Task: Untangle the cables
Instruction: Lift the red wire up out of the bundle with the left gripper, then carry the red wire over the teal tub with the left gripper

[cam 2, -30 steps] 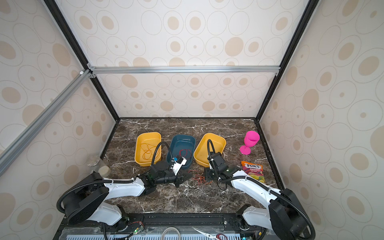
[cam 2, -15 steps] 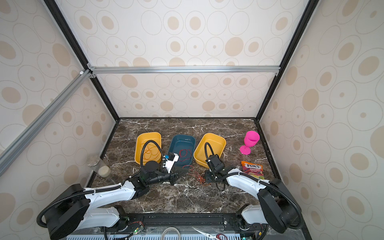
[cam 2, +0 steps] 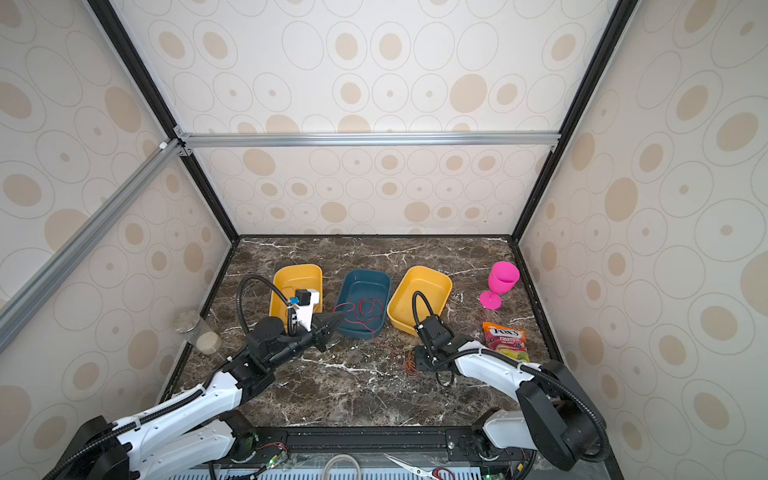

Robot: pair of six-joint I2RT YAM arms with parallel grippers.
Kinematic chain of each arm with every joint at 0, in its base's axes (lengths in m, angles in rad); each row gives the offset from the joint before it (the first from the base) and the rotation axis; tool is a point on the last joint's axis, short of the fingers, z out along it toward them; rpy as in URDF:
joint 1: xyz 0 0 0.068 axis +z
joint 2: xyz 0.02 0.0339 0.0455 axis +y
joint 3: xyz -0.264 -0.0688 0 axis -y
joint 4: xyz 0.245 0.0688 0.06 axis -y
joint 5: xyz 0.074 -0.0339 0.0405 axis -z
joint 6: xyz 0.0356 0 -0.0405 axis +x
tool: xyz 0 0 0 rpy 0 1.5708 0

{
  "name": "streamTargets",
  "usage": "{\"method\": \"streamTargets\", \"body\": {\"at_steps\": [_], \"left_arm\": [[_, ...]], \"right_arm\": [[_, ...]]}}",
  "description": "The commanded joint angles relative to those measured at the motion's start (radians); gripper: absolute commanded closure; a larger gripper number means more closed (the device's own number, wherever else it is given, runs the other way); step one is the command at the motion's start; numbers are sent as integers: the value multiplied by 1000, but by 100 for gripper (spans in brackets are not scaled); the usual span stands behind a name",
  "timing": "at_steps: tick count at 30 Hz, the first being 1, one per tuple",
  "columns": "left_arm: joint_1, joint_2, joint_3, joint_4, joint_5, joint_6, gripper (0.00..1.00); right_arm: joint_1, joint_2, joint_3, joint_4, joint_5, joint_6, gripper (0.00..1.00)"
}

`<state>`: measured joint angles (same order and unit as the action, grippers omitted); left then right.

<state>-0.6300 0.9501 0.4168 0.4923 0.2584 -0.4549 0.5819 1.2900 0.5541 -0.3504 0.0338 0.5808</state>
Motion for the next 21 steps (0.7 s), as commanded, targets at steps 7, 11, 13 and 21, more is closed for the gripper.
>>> {"method": "streamTargets", "body": {"at_steps": [7,11,13,21], "left_arm": [[121,-108,66,-202,-187,-23,100],[166,-138,91,-278,-223,-28,100],[185,-148,103,-312,-243,-27,100],[252,-168,124,-405,-262,-50,100]], "right_arm": [[-7,-82,-62,-76,39,70,86],[-11,-101,-67,-97,80,109,94],[-14,-113,-70,-112,116,131,96],[-38,-175,-88,-137,139,144,97]]}}
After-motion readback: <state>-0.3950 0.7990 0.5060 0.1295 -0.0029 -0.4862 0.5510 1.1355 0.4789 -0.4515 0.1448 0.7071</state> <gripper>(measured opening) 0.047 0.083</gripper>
